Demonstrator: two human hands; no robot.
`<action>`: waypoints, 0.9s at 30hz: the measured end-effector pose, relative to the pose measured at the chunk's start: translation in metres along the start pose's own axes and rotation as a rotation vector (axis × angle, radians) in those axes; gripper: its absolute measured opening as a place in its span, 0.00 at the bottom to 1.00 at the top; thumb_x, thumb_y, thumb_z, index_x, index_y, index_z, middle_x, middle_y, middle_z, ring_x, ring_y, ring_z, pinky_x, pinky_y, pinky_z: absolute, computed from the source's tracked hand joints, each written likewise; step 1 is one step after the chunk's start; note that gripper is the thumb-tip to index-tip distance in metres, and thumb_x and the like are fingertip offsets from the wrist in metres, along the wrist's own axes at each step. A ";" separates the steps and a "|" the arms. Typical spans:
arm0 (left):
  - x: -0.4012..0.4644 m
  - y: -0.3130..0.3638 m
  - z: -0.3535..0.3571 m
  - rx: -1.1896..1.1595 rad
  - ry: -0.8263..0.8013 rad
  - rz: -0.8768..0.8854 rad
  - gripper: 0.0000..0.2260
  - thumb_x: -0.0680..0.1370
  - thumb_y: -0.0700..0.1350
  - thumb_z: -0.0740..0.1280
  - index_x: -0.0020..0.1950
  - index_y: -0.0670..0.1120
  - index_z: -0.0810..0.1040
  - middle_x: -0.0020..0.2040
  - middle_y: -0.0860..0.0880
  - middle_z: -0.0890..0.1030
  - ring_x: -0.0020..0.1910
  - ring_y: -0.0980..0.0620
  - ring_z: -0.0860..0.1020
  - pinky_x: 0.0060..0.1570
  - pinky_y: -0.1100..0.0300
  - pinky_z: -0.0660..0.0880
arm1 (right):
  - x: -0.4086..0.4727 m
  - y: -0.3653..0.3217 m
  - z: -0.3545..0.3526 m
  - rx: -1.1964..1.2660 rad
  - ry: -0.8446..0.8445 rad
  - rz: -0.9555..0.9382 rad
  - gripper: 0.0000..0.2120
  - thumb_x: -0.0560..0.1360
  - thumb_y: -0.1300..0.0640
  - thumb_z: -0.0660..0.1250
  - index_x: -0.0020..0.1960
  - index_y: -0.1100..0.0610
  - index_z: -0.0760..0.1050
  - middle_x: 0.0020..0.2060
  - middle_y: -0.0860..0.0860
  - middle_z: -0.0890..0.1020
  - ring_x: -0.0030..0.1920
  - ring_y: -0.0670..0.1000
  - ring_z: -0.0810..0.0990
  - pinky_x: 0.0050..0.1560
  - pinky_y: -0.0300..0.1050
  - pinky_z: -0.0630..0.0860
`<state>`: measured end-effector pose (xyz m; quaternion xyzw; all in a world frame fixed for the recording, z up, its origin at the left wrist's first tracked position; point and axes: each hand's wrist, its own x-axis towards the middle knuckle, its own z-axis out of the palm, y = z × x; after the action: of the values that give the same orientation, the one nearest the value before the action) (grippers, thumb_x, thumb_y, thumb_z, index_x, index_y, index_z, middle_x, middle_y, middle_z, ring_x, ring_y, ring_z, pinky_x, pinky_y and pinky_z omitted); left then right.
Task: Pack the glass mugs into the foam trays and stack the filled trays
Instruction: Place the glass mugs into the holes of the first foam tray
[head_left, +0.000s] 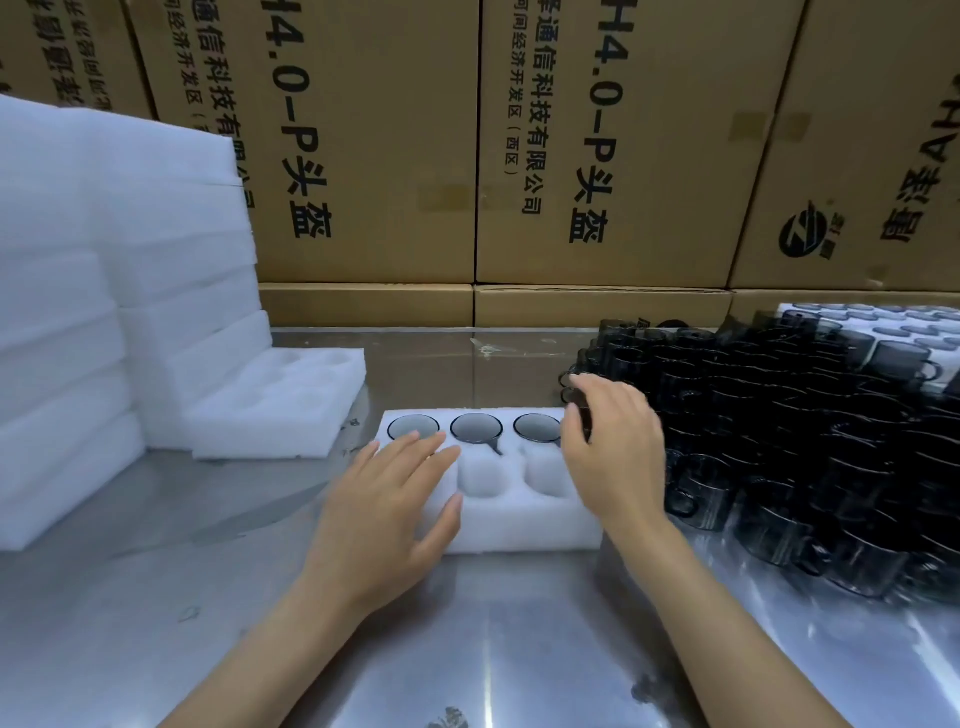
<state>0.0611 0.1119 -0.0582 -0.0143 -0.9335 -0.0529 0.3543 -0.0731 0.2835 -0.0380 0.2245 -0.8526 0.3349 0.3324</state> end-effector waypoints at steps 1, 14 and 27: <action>0.004 0.003 0.003 0.010 -0.003 -0.002 0.19 0.75 0.52 0.58 0.57 0.45 0.81 0.59 0.48 0.81 0.58 0.47 0.79 0.59 0.48 0.73 | 0.003 0.009 0.000 -0.044 -0.016 0.041 0.16 0.77 0.59 0.62 0.63 0.57 0.75 0.60 0.50 0.78 0.63 0.53 0.72 0.64 0.50 0.66; 0.011 0.011 0.015 0.060 -0.022 -0.026 0.17 0.75 0.50 0.56 0.39 0.47 0.83 0.50 0.50 0.84 0.46 0.50 0.83 0.35 0.60 0.77 | 0.018 0.068 -0.020 -0.490 -0.104 0.371 0.29 0.75 0.55 0.65 0.72 0.62 0.60 0.73 0.66 0.58 0.72 0.67 0.53 0.71 0.65 0.49; 0.010 0.010 0.015 0.033 0.000 -0.040 0.17 0.76 0.50 0.55 0.40 0.48 0.83 0.50 0.53 0.84 0.47 0.52 0.83 0.35 0.62 0.74 | 0.027 0.070 -0.040 -0.363 0.126 0.216 0.20 0.73 0.68 0.65 0.64 0.57 0.74 0.53 0.56 0.78 0.60 0.62 0.69 0.68 0.60 0.58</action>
<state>0.0446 0.1236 -0.0621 0.0104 -0.9343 -0.0447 0.3535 -0.1171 0.3553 -0.0262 0.0472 -0.8955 0.2230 0.3822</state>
